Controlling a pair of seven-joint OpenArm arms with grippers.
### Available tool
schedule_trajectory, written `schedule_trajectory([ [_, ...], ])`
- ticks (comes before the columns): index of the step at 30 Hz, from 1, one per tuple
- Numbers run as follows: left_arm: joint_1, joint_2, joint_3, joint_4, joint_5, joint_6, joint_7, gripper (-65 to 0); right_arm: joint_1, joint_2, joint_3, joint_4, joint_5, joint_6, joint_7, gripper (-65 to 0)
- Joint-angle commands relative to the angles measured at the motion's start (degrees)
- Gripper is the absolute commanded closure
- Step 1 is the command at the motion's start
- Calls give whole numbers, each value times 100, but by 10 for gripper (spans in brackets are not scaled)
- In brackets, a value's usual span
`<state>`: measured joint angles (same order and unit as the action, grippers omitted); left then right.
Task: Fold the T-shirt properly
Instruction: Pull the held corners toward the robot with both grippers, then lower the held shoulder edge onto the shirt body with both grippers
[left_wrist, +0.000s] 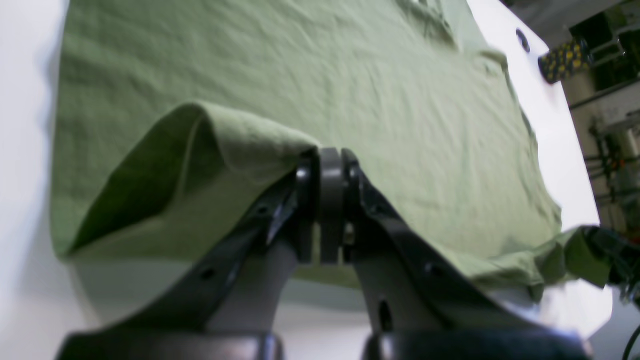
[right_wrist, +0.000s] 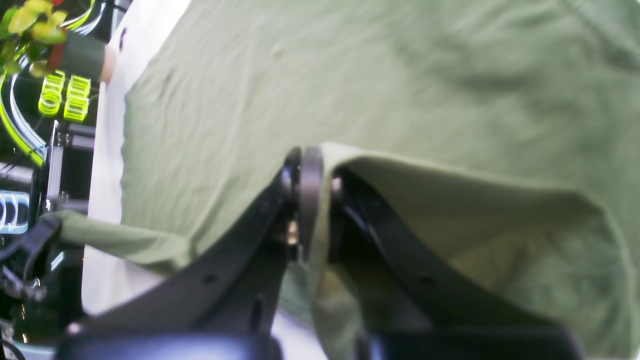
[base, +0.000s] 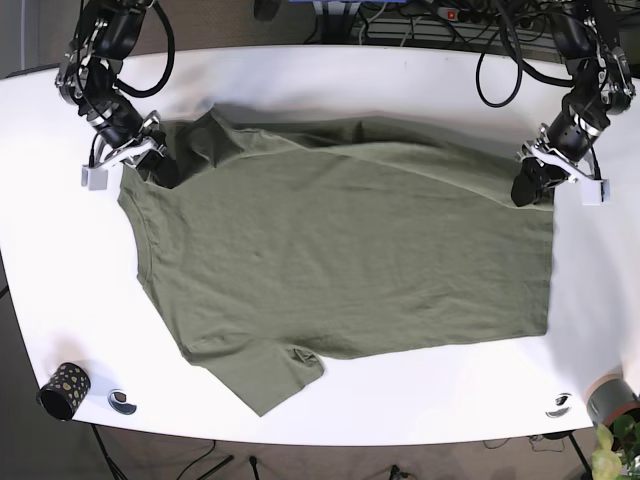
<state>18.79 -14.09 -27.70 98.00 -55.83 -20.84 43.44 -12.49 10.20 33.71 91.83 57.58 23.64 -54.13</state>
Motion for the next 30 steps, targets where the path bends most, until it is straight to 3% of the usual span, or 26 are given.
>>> schedule_trajectory([
  [1, -134, -90, -30, -169, -109, -57, -85, 0, 322, 207, -18, -229, 145, 76, 107, 0],
  [7, -485, -117, -12, -775, -100, -65, -85, 0, 1113, 594, -598, -933, 145, 93, 125, 0],
  [21, -1399, -512, -38, -1953, -118, -74, -111, 0, 2458, 840, -905, -2919, 136, 93, 160, 0],
  [30, -1865, -530, -12, -2490, -100, -74, -120, -6, 2528, 1121, -1486, -3034, 136, 58, 696, 0],
])
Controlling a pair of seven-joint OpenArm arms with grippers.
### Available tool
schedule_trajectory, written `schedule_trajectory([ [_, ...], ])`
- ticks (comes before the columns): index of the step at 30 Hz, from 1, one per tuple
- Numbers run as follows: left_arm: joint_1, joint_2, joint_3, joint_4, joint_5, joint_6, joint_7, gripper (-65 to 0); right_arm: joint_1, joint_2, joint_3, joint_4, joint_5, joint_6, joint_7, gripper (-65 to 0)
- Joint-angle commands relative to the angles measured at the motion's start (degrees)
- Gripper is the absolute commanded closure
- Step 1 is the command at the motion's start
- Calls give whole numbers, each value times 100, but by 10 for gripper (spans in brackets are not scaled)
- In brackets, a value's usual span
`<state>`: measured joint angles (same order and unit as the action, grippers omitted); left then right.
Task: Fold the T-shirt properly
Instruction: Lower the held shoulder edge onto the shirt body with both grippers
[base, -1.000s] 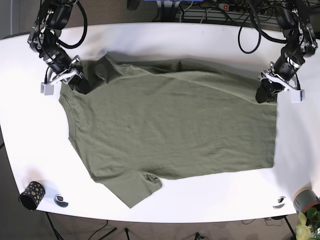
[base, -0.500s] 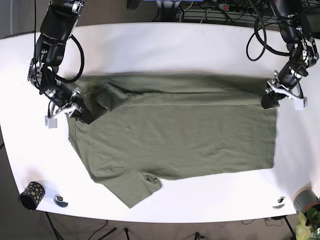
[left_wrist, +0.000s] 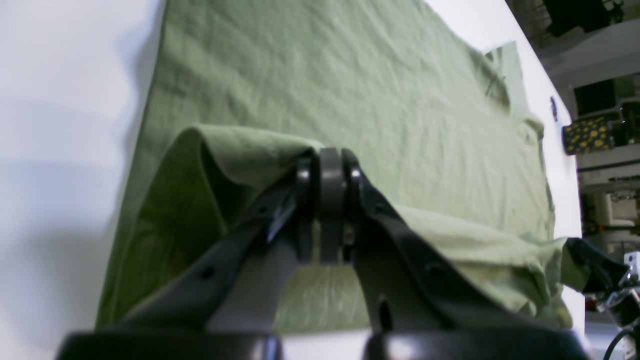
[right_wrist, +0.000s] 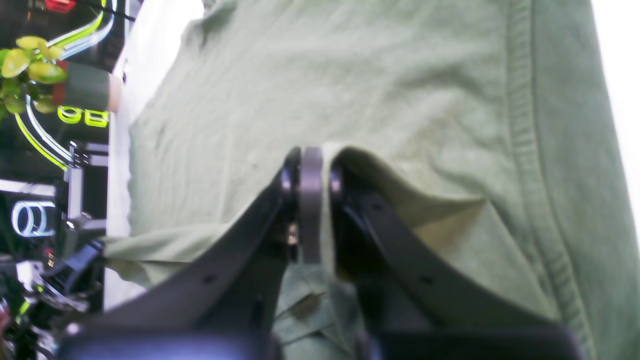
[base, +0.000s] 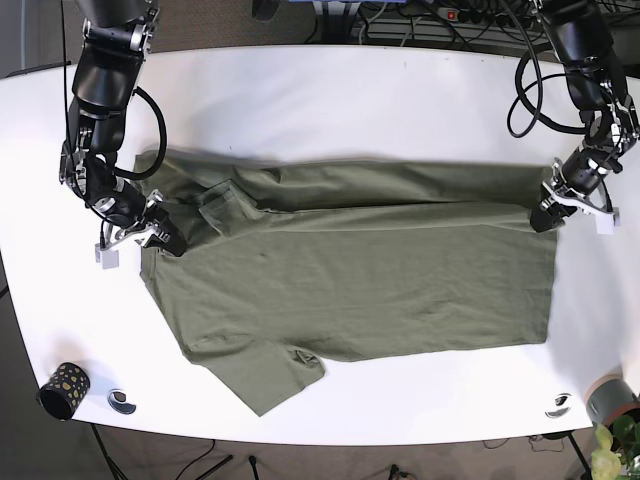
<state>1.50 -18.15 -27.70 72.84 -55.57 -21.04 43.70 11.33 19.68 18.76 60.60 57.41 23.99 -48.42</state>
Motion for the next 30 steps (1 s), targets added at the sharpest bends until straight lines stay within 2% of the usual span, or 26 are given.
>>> schedule_trajectory([
  [1, -180, -141, -3, -18, -126, -55, -146, -18, 181, 190, 9, 90, 154, 14, 135, 0],
  [4, -312, -246, 32, -150, -126, -55, -129, -118, 251, 225, 1, 90, 154, 6, 135, 0],
  [6, -427, -308, 93, -185, -126, -55, -129, -244, 251, 304, -8, 90, 110, 6, 135, -35],
  [8, -488, -405, 129, -185, -126, -55, -129, -357, 313, 348, -8, 90, -57, 6, 135, -122],
  [10, -594, -440, 173, -194, -126, -55, -129, -494, 427, 348, 1, 90, -426, 6, 108, -262],
  [12, -664, -484, 181, -194, -74, -37, -129, -553, 454, 366, 9, 116, -681, 6, 100, -355],
  [14, -682, -607, 199, -141, 155, -55, -129, -556, 445, 383, 9, 239, -787, 6, 91, -441],
  [16, -682, -633, 199, -71, 340, -63, -129, -546, 366, 383, 9, 529, -840, 6, 91, -472],
  [20, -611, -624, 199, 395, 911, -116, -129, -546, -135, 515, 9, 1356, -1200, 6, 82, -476],
  [24, -268, -607, 419, 826, 1693, -538, -252, -542, -593, 524, 36, 1989, -1719, 6, 82, -474],
  [27, 39, -580, 603, 1143, 2370, -811, -682, -542, -892, 515, 44, 2314, -2246, 6, 91, -474],
  [30, 391, -580, 902, 1362, 2942, -872, -1245, -542, -1129, 507, 53, 2437, -2695, 58, 126, -474],
])
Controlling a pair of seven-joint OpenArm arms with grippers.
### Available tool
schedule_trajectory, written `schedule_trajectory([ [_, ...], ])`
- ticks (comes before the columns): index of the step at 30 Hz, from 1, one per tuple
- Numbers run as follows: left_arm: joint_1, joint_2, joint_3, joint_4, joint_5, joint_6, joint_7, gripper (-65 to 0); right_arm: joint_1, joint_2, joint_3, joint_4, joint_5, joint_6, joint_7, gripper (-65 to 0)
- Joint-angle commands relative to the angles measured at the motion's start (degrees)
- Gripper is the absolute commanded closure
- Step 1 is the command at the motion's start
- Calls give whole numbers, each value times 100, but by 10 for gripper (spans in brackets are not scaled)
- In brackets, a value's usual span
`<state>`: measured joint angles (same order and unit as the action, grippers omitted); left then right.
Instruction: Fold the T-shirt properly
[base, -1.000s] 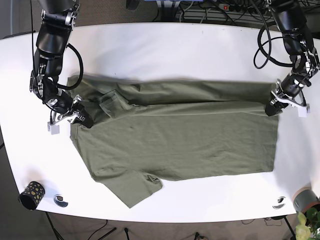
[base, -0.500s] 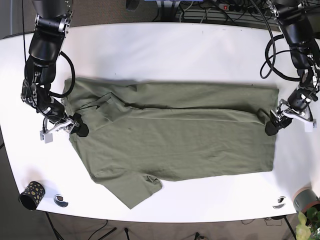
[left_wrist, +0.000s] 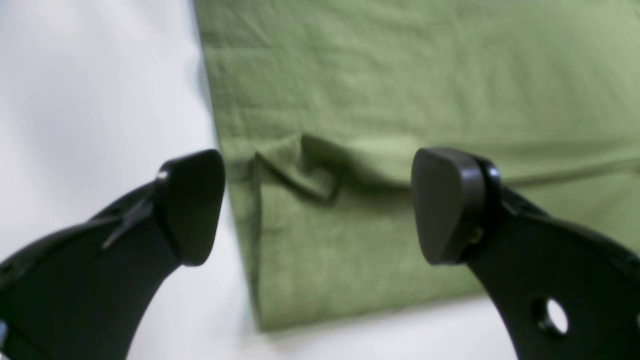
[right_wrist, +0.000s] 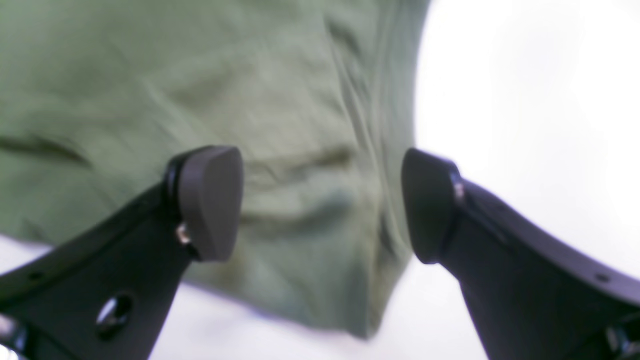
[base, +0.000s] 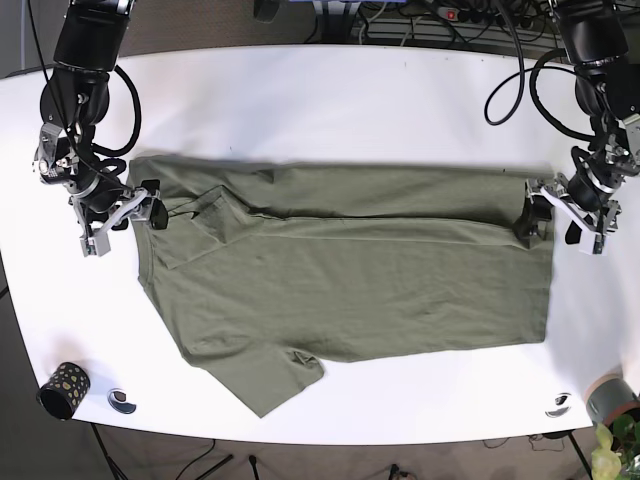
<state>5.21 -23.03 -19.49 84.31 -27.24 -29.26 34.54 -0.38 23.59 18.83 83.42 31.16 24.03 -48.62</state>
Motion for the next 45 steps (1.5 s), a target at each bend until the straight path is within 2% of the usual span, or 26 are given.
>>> schedule_trajectory([
  [1, 142, -93, 142, 241, 259, -41, -523, -542, -28, 115, 47, 155, -201, 63, 154, -474],
  [5, 477, -31, 160, 197, 478, -41, -1094, -542, -230, 106, 196, 146, -395, 72, 234, -474],
  [8, 538, 30, 151, -23, 478, -41, -1296, -542, -335, 98, 249, 14, -395, 72, 401, -474],
  [11, 556, 39, 142, -242, 478, -41, -1428, -542, -335, 106, 249, -276, -404, 72, 488, -474],
  [16, 556, 48, 142, -541, 478, -41, -1578, -542, -335, 98, 249, -469, -412, 353, 488, -474],
  [23, 512, 48, 151, -990, 478, -41, -1604, -540, -371, -140, 249, -460, -412, 397, 488, -471],
  [27, 512, 48, 151, -1042, 478, -41, -1613, -540, -371, -254, 240, -460, -412, 406, 488, -409],
  [31, 503, 48, 168, -1051, 505, -41, -1604, -529, -362, -333, 240, -460, -412, 406, 488, -296],
  [32, 468, 48, 168, -1051, 540, -41, -1604, -510, -353, -333, 240, -460, -412, 406, 488, -276],
  [33, 415, 48, 168, -1051, 628, -50, -1586, -457, -344, -342, 231, -460, -412, 406, 488, -241],
  [40, 309, 232, 160, -1174, 1234, -77, -1560, -19, -362, -342, 214, -460, -412, 406, 488, -29],
  [42, 318, 241, 160, -1121, 1349, -77, -1542, 0, -362, -342, 214, -460, -412, 406, 488, 0],
  [45, 362, 241, 151, -919, 1375, -85, -1375, -4, -397, -342, 258, -364, -404, 406, 488, 0],
])
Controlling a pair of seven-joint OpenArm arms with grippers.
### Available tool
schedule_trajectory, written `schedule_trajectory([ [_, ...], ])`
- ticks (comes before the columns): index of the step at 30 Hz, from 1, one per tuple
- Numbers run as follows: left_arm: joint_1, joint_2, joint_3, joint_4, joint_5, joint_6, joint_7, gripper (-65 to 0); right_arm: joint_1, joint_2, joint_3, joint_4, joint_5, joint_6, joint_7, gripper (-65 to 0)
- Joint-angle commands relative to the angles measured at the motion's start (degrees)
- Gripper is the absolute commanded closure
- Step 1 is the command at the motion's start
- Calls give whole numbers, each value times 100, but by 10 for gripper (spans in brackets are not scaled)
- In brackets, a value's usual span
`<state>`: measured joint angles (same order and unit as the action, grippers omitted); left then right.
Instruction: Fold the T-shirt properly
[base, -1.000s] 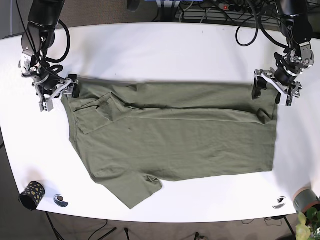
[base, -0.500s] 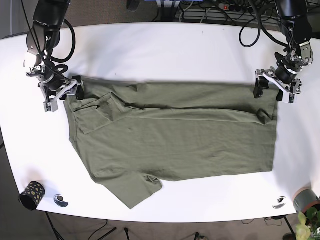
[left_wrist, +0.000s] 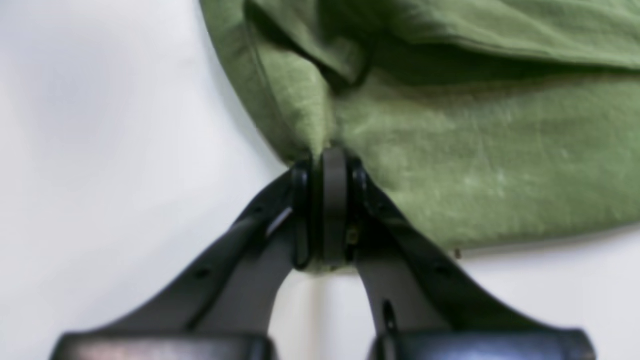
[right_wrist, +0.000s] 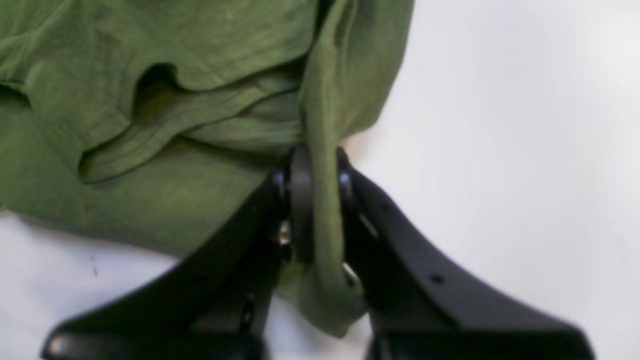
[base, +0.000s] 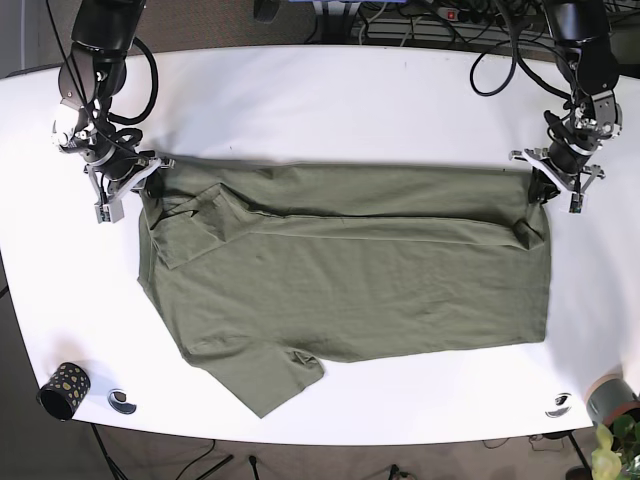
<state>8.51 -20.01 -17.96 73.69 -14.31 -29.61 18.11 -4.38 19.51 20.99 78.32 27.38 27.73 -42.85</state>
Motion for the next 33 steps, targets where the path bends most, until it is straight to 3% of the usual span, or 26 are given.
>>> schedule_trajectory([
  [1, 50, -61, -11, 205, 81, -59, 303, 0, -67, 67, 41, 216, -34, 36, -89, 0],
  [11, 1026, -52, -503, 1040, 90, -59, 383, 0, -1219, -3, 59, 1702, 18, 1, -124, 0],
  [13, 1272, -61, -618, 1180, 99, -77, 383, 0, -1518, -65, 287, 1948, 10, 1, -133, 0],
  [17, 1703, -61, -873, 1400, 107, -411, 383, 0, -2036, -285, 657, 2291, -8, 36, -133, 0],
  [24, 2142, -43, -1435, 1435, 116, -1017, 383, 0, -2784, -373, 753, 2493, 18, 36, -133, 0],
  [28, 2204, -43, -1558, 1418, 116, -1039, 383, 0, -2977, -399, 753, 2493, 18, 36, -133, -8],
  [30, 2204, -61, -1558, 1409, 116, -1039, 383, 0, -3004, -496, 771, 2502, 18, 36, -133, -52],
  [33, 2204, -78, -1558, 1444, 116, -1039, 462, -43, -3074, -584, 938, 2598, 18, 36, -133, -217],
])
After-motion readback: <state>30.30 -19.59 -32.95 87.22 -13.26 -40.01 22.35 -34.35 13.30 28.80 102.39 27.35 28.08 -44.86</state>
